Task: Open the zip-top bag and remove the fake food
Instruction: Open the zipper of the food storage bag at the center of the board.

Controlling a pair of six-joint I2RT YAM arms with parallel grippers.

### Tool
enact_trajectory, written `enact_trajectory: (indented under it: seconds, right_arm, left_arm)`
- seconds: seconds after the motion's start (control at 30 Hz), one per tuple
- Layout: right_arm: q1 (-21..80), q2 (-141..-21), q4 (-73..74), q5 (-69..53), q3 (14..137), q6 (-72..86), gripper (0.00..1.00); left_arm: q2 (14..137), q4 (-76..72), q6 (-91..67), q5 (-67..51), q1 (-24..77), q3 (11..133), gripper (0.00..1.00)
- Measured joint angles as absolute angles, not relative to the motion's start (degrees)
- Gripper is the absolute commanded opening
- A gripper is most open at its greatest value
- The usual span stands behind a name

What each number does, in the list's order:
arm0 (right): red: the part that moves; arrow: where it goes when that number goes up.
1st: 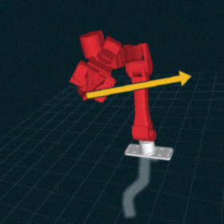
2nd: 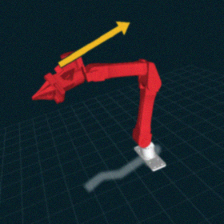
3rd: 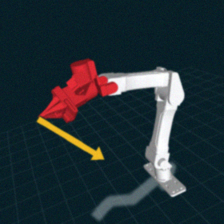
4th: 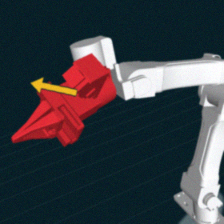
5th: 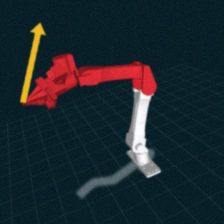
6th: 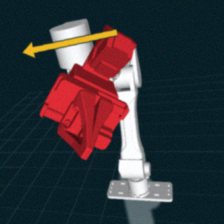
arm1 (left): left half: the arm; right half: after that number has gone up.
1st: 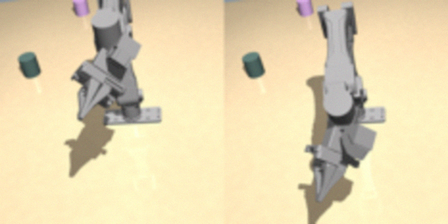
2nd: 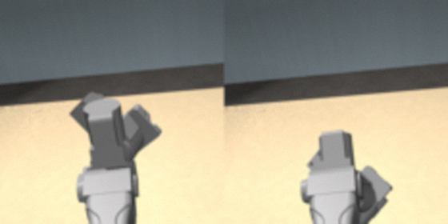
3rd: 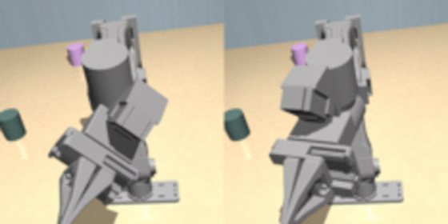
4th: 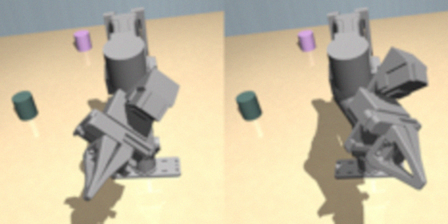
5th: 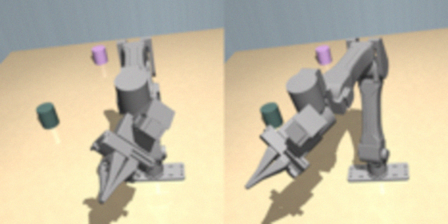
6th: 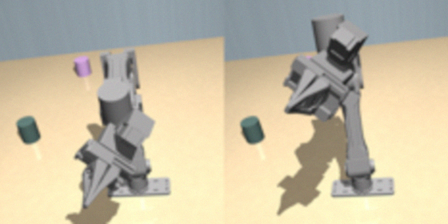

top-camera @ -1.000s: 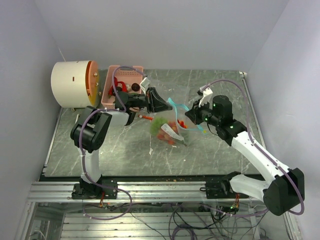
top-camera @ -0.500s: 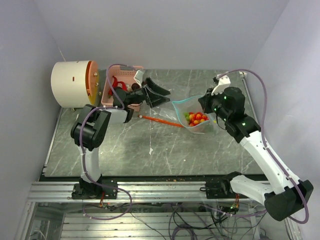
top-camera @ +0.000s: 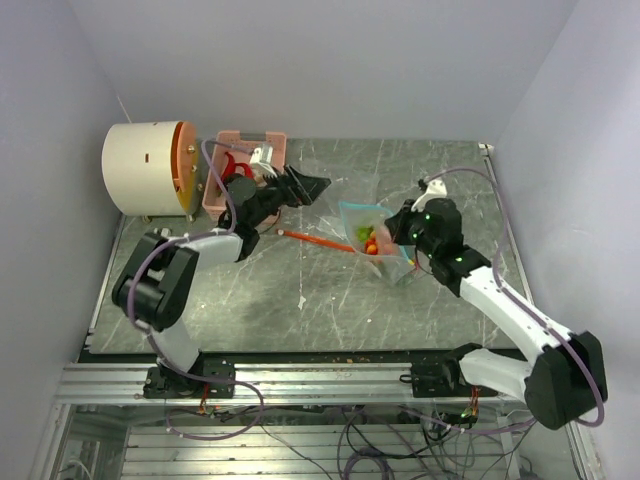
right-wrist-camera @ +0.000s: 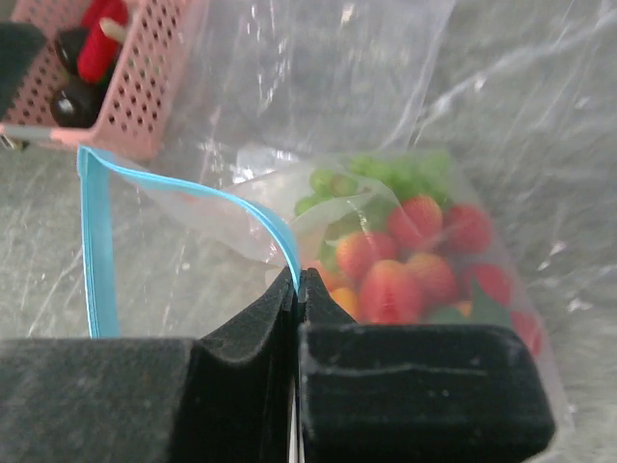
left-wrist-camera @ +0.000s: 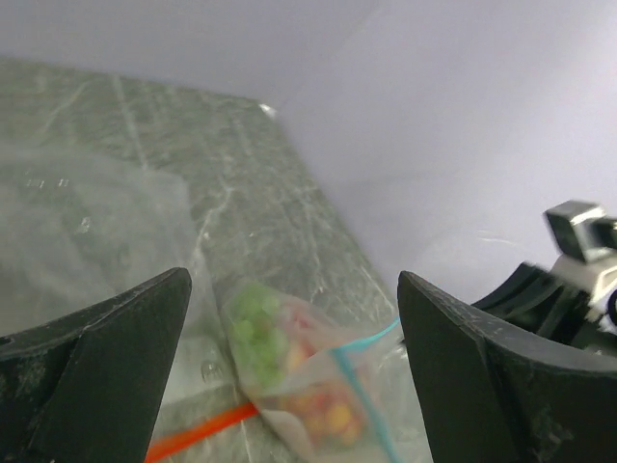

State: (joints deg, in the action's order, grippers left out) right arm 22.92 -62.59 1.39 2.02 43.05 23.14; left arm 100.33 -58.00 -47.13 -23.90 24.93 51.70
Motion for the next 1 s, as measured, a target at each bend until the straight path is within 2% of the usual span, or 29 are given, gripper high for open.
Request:
enact_trajectory:
  seconds: [0.13,0.27,0.37,0.5,0.57,0.73,0.87,1.0]
  right_arm:
    - [25.2,-67.5,-2.8,-0.5,40.0,26.2,0.0]
    - [29.8,-70.5,-6.7,-1.6,40.0,27.1,0.0]
    - [31.2,-70.6,-7.8,-1.9,40.1,27.2,0.0]
    - [31.2,-69.6,-8.0,-1.7,40.1,27.2,0.0]
    - [31.2,-68.7,-8.1,-1.8,40.1,27.2,0.0]
    - [31.2,-67.4,-8.1,-1.9,40.1,27.2,0.0]
    - [31.2,-67.0,-8.1,-1.9,40.1,27.1,0.0]
    - [31.2,-66.5,-8.1,-2.4,40.1,27.0,0.0]
  left_arm:
    - [90.5,-48.1,-43.1,-10.9,31.3,46.2,0.99]
    - [83.4,-41.0,-39.2,-3.4,38.3,44.5,0.99]
    - [81.2,-37.8,-35.3,-0.5,42.0,44.1,0.83]
    - [82.8,-36.7,-30.6,0.3,44.9,42.5,0.49]
    - [85.2,-36.9,-28.8,0.2,46.3,41.5,0.41]
    - [92.5,-38.0,-26.9,-1.2,49.0,40.4,0.41]
    - [95.3,-38.8,-25.6,-1.8,50.3,40.4,0.55]
    - [98.4,-41.9,-25.1,-2.5,50.9,40.8,0.63]
